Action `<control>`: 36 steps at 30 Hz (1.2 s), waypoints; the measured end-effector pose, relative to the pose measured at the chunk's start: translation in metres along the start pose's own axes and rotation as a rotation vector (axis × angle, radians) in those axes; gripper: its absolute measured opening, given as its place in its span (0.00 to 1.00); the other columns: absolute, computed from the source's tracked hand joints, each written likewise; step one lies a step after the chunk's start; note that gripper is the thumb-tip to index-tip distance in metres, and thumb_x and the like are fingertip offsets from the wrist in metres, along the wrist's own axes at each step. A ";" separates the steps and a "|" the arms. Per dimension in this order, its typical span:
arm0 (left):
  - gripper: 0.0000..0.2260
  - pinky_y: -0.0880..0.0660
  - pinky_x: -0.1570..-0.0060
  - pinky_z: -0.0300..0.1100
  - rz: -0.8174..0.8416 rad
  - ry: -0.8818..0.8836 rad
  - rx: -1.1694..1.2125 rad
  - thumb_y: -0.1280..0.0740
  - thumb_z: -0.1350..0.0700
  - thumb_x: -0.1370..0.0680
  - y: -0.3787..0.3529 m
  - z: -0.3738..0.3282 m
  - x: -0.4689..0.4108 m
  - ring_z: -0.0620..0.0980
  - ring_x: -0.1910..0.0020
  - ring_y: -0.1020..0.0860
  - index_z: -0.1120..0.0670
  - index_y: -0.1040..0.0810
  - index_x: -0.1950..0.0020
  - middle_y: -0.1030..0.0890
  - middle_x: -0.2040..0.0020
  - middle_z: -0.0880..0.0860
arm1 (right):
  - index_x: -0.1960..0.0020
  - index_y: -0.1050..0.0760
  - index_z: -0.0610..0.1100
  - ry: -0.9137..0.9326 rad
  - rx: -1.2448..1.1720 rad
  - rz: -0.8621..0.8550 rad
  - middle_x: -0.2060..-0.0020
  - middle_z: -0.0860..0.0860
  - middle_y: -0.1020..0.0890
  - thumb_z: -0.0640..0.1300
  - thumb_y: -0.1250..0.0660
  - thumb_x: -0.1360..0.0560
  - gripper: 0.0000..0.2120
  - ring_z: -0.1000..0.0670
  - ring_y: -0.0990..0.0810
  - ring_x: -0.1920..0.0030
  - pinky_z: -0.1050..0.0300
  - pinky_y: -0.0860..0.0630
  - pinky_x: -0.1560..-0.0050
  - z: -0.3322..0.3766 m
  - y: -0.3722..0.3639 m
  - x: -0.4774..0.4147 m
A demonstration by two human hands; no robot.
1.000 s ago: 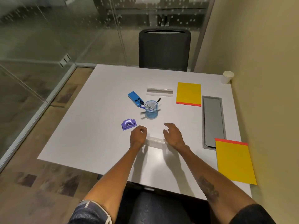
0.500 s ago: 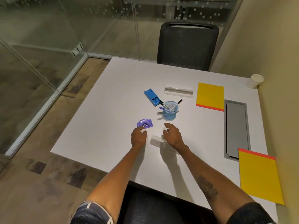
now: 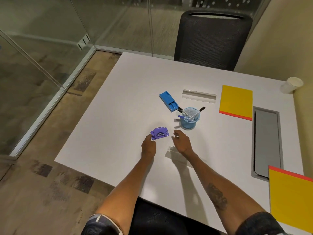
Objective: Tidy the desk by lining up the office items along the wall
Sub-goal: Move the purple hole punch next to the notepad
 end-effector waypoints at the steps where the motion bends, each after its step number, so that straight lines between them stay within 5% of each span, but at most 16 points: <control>1: 0.20 0.27 0.39 0.49 0.006 0.016 0.008 0.43 0.63 0.22 -0.002 0.002 -0.003 0.60 0.38 0.24 0.55 0.28 0.30 0.23 0.34 0.58 | 0.31 0.29 0.43 -0.006 -0.016 0.002 0.34 0.47 0.23 0.38 0.39 0.22 0.19 0.47 0.23 0.36 0.62 0.31 0.41 0.001 -0.002 -0.004; 6: 0.15 0.27 0.57 0.53 0.040 0.036 0.079 0.42 0.58 0.29 -0.013 0.010 -0.017 0.68 0.47 0.24 0.58 0.27 0.44 0.22 0.46 0.65 | 0.28 0.34 0.40 -0.009 0.009 0.063 0.32 0.44 0.26 0.36 0.42 0.22 0.22 0.42 0.28 0.32 0.56 0.34 0.35 0.001 -0.018 -0.021; 10: 0.25 0.24 0.45 0.55 0.053 0.028 0.089 0.47 0.54 0.32 -0.022 0.017 -0.029 0.65 0.46 0.23 0.47 0.25 0.38 0.20 0.44 0.59 | 0.26 0.38 0.39 0.043 0.113 0.147 0.28 0.43 0.31 0.34 0.45 0.21 0.24 0.42 0.33 0.28 0.55 0.38 0.31 0.011 -0.028 -0.025; 15: 0.16 0.29 0.51 0.46 0.060 0.054 0.195 0.46 0.57 0.24 -0.023 0.012 -0.029 0.57 0.55 0.26 0.44 0.23 0.45 0.19 0.48 0.54 | 0.35 0.30 0.45 0.085 0.089 0.177 0.39 0.47 0.22 0.31 0.44 0.29 0.24 0.42 0.24 0.38 0.59 0.33 0.47 0.015 -0.039 -0.032; 18: 0.16 0.28 0.51 0.46 0.068 0.088 0.253 0.46 0.59 0.23 -0.024 0.014 -0.027 0.53 0.56 0.26 0.42 0.23 0.47 0.21 0.53 0.49 | 0.34 0.29 0.45 0.079 0.019 0.170 0.41 0.49 0.22 0.31 0.43 0.29 0.25 0.47 0.24 0.43 0.61 0.35 0.46 0.015 -0.046 -0.033; 22: 0.23 0.26 0.46 0.49 0.075 0.083 0.287 0.45 0.61 0.30 -0.025 0.015 -0.028 0.52 0.52 0.25 0.41 0.23 0.42 0.19 0.46 0.48 | 0.41 0.26 0.47 0.063 -0.093 0.126 0.47 0.50 0.21 0.32 0.41 0.28 0.19 0.49 0.24 0.49 0.56 0.29 0.46 0.017 -0.047 -0.032; 25: 0.20 0.28 0.48 0.47 0.054 0.075 0.340 0.44 0.60 0.28 -0.024 0.014 -0.025 0.50 0.52 0.26 0.36 0.22 0.52 0.20 0.49 0.46 | 0.53 0.26 0.54 0.063 -0.156 0.156 0.58 0.58 0.22 0.29 0.42 0.29 0.20 0.54 0.24 0.56 0.63 0.29 0.55 0.021 -0.044 -0.032; 28: 0.19 0.27 0.47 0.49 0.023 0.076 0.362 0.43 0.56 0.29 -0.022 0.011 -0.018 0.49 0.52 0.24 0.31 0.22 0.57 0.20 0.53 0.41 | 0.51 0.25 0.50 0.047 -0.207 0.137 0.58 0.55 0.21 0.31 0.40 0.29 0.16 0.53 0.24 0.57 0.64 0.30 0.59 0.024 -0.041 -0.030; 36: 0.13 0.29 0.58 0.44 -0.094 0.024 0.421 0.41 0.62 0.25 -0.012 -0.010 0.010 0.52 0.60 0.25 0.46 0.22 0.59 0.21 0.59 0.45 | 0.44 0.24 0.39 0.036 -0.140 -0.089 0.49 0.45 0.20 0.41 0.36 0.25 0.11 0.48 0.24 0.52 0.59 0.31 0.53 0.009 -0.033 -0.018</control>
Point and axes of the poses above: each hand's wrist, its own x-axis away from the middle knuckle, its own y-axis out of the back of the hand, z = x × y, the point moved 6 cm from there along -x, towards the middle knuckle
